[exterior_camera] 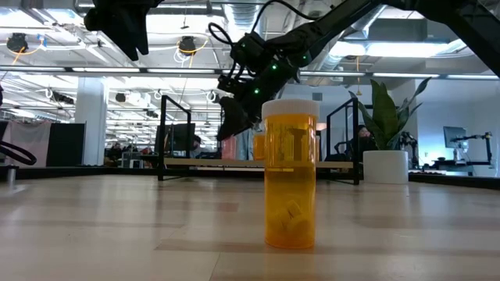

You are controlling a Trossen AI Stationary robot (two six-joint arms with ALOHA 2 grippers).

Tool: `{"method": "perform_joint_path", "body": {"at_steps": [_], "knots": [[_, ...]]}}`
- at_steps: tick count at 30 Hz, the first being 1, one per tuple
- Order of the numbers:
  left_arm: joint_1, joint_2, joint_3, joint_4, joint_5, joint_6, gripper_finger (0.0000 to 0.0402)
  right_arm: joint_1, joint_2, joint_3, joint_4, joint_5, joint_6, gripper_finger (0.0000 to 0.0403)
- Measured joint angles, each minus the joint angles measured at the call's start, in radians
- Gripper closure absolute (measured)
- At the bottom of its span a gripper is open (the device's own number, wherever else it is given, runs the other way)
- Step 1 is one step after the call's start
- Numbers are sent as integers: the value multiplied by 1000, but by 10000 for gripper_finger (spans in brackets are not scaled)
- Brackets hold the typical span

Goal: Pick and place medicine bottles onto shelf by color
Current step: Put the pink pill bottle on the shelf aligned with the other pink pill bottles, then put the large orange pill bottle on the shelf aligned with the other large orange pill bottles

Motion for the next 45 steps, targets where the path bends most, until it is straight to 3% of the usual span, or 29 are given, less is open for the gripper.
{"method": "perform_joint_path", "body": {"at_steps": [9,20,25,38,45], "knots": [[0,0,0,-1,-2,0,228,7,0,0,4,0,0,261],[0,0,0,-1,2,-1,228,8,0,0,3,0,1,204],[0,0,0,0,2,-1,228,10,1,68,-76,0,1,188],[0,0,0,0,12,9,228,40,0,432,-608,-38,-6,188],[-1,0,0,3,23,25,228,64,0,558,-916,-49,-23,193]]}}
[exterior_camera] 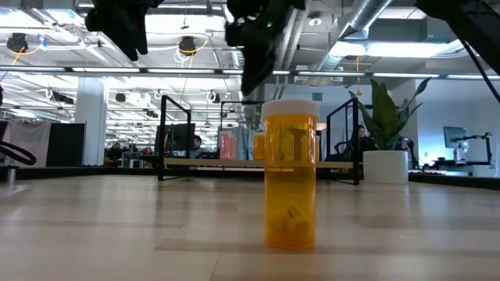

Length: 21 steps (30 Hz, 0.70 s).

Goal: Pick and place medicine bottles onto shelf by color
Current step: Put the large orange pill bottle on the shelf aligned with the other large orange pill bottles

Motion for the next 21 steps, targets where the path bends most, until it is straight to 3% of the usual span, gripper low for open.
{"method": "perform_joint_path", "body": {"at_steps": [7,14,18,21], "knots": [[0,0,0,33,15,20,228,47,-14,99,-284,-2,15,190],[-33,11,0,102,34,5,228,99,-149,96,-464,-3,69,190],[-80,35,0,159,42,-48,228,134,-309,-31,-424,-5,137,194],[-144,64,1,198,88,-113,228,165,-477,-251,-348,13,217,198]]}}
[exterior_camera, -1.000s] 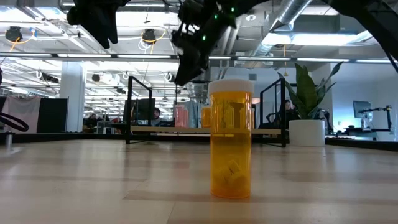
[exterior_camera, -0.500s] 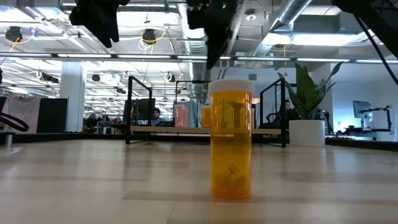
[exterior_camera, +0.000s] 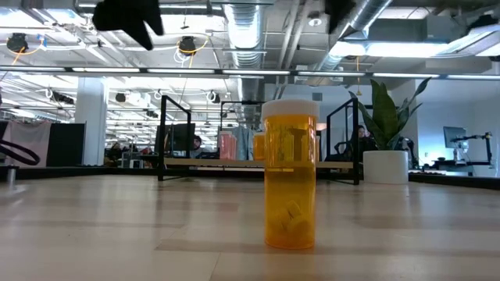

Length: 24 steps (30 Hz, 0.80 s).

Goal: Pick and place medicine bottles onto shelf by color
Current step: Put the large orange pill bottle on the shelf aligned with the other large orange pill bottles

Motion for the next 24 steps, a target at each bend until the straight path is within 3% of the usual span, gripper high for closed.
{"method": "perform_joint_path", "body": {"at_steps": [7,11,17,24], "knots": [[-227,104,0,62,134,-310,228,171,-462,-726,425,79,422,199],[-361,171,0,109,167,-593,228,321,-628,-966,617,106,688,201],[-503,274,0,109,176,-969,228,536,-708,-1078,776,246,820,202],[-581,400,0,125,297,-1162,215,636,-650,-1078,772,278,823,203]]}}
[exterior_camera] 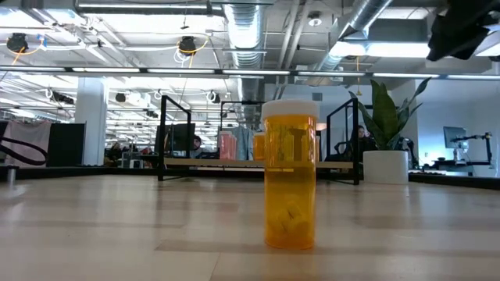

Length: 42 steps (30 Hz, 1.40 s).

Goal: Pick and place medicine bottles onto shelf by color
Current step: Put the large orange pill bottle on the shelf aligned with the other large orange pill bottles

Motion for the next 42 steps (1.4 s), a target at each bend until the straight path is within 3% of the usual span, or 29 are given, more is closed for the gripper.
{"method": "perform_joint_path", "body": {"at_steps": [4,10,14,23,42], "knots": [[-11,34,0,-9,58,-37,193,20,53,0,1,0,0,203],[-5,35,0,14,-38,-52,161,43,130,0,17,-2,0,203],[-5,42,0,9,-17,-53,149,61,170,0,41,-4,0,203],[-2,48,0,-17,-15,-75,147,79,216,0,56,-6,6,203],[21,44,1,-9,-109,2,147,77,216,0,101,-6,7,203]]}}
